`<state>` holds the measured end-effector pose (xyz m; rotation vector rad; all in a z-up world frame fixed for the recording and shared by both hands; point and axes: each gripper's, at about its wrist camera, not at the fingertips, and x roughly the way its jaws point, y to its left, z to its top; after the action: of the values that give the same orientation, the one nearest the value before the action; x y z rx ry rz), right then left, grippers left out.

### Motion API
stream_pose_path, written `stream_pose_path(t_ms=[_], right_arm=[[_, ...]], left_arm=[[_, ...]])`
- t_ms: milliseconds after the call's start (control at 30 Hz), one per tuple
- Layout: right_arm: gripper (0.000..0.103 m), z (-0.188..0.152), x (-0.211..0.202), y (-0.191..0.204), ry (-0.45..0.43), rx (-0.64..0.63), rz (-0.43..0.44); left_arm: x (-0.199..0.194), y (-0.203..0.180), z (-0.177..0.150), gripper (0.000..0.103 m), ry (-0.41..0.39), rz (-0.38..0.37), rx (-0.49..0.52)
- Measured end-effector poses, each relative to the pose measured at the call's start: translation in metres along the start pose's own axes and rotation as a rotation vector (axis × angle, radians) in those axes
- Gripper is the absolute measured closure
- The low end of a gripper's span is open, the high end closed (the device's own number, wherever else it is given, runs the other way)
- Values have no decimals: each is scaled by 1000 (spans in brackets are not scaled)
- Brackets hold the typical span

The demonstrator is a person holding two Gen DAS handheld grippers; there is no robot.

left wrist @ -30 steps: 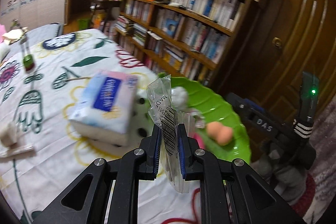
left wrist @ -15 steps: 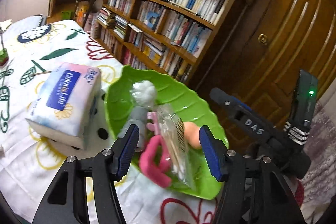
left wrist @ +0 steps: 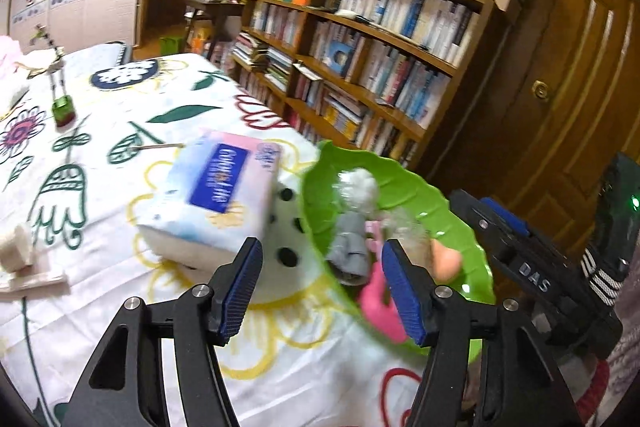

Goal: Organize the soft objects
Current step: 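Withdraw both tools from the tray toward the bed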

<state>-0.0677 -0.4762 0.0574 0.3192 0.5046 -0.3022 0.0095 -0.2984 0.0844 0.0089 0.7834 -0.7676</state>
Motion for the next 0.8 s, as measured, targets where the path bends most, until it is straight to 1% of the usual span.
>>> stream_pose_path(t_ms=[67,133,267,533,800], right_arm=[[39,-3,0,7,6,-17,8],[37,-5,-1,13,8,-33,18],[35,-10,-2,29,14,-84,47],[33,-22,-6,63,40,-186,154],[33,-33,-3,87,89,-251,216]], left_arm=[[-4,9,0,33,-14,23,-10],[-9,20,-1,27,-28,47,-23],[-17,45,-3,26,-47,111,-60],[-36,96,-13,26,-78,246,-144],[-52,137,-27,26,-81,333,-211]])
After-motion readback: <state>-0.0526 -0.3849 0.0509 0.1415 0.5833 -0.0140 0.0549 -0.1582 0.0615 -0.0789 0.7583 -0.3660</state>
